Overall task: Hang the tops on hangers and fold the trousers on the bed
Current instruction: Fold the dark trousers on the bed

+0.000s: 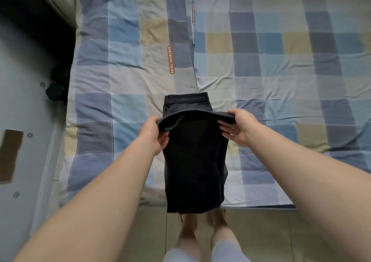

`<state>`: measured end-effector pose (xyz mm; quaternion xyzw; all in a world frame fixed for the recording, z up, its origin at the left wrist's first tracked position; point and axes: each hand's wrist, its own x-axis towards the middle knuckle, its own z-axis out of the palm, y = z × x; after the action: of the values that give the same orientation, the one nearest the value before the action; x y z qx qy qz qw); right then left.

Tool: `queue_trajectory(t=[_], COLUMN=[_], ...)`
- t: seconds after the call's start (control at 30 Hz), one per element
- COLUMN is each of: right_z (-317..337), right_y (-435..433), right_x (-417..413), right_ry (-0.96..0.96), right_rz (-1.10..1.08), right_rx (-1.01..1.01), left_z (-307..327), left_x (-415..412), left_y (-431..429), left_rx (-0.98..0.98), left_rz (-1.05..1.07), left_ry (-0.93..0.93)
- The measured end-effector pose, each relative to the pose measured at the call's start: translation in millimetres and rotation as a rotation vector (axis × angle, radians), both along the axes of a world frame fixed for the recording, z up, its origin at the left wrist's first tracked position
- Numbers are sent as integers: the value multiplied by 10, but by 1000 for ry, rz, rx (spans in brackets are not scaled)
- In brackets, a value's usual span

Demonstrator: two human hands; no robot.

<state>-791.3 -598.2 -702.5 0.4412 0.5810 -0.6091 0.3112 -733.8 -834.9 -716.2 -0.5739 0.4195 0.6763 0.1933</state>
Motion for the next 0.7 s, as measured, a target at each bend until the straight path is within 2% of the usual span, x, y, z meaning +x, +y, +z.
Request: queue_trajectory(t=[0.2, 0.33, 0.5, 0.7], right_z=[-867, -1479, -1886, -1887], right_y=[-232, -225, -131, 174], right_x=[-909, -1114, -953, -294], right_ry=[0, -45, -58, -18], right_rz=[56, 159, 289, 316], right_rx=[9, -10, -173, -158], left_z=[-751, -1246, -1611, -1663], left_x=[-834, -1024, -873, -177], left_y=[-104, -40, 140, 390], left_rx=[-74, -90, -168, -389], left_rz=[-100, -181, -361, -440], left_ry=[34, 51, 111, 203])
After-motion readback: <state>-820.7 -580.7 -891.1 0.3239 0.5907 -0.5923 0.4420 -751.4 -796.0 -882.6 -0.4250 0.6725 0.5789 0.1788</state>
